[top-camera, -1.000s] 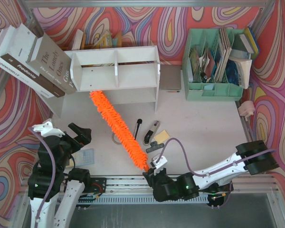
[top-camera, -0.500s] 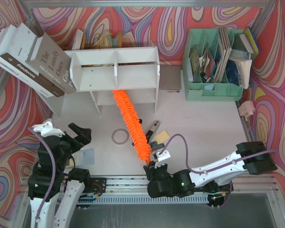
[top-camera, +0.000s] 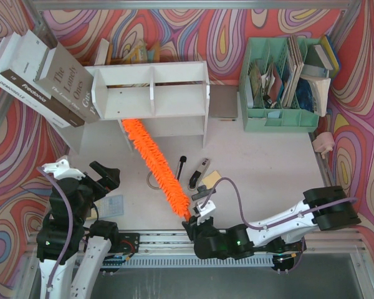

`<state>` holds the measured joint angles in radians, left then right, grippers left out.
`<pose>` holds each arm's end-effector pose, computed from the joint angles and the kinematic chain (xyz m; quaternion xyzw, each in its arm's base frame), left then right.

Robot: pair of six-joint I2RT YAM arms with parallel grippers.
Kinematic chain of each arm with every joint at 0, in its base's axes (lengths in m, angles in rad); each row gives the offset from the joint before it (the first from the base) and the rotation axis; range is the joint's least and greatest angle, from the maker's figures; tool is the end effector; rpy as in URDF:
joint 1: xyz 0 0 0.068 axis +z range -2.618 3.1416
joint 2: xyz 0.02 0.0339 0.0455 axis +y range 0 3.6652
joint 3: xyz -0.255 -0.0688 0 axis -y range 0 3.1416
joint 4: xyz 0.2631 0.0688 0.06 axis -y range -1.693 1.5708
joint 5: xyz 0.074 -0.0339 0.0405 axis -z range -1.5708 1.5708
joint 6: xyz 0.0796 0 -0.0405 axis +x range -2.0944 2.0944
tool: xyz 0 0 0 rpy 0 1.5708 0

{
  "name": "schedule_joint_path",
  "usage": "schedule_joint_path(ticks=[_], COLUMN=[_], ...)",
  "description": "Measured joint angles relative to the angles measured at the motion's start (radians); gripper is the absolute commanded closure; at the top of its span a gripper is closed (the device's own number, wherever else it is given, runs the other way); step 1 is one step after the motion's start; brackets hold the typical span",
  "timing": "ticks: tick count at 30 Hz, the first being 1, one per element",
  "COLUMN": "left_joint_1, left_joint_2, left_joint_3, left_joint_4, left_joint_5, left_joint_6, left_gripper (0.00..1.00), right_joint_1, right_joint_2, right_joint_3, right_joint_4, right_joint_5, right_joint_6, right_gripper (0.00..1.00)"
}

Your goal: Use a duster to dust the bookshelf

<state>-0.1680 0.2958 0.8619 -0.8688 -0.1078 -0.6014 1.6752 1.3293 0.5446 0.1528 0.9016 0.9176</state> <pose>0.1120 -0.0103 0.3339 -0.2041 0.7788 -0.1818 0.5646 0.0322 0.2921 0.1448 -0.1137 0.8187 0.2867 0.4844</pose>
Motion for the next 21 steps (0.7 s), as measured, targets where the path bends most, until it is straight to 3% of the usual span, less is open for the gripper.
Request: schedule_joint_path(ticks=[6, 21], left_joint_1=[0.000, 0.000], left_joint_2=[0.000, 0.000], left_joint_3=[0.000, 0.000], left_joint_4=[0.000, 0.000], left_joint_5=[0.003, 0.003], left_joint_6=[0.000, 0.000], left_gripper=[0.02, 0.02], right_joint_1=[-0.004, -0.070], right_joint_2=[0.107, 0.135], right_joint_3=[0.053, 0.127], right_joint_4=[0.066, -0.042], right_joint_5=[-0.055, -0.095], right_joint_6=[-0.110, -0.042], right_gripper=[1.00, 1.00])
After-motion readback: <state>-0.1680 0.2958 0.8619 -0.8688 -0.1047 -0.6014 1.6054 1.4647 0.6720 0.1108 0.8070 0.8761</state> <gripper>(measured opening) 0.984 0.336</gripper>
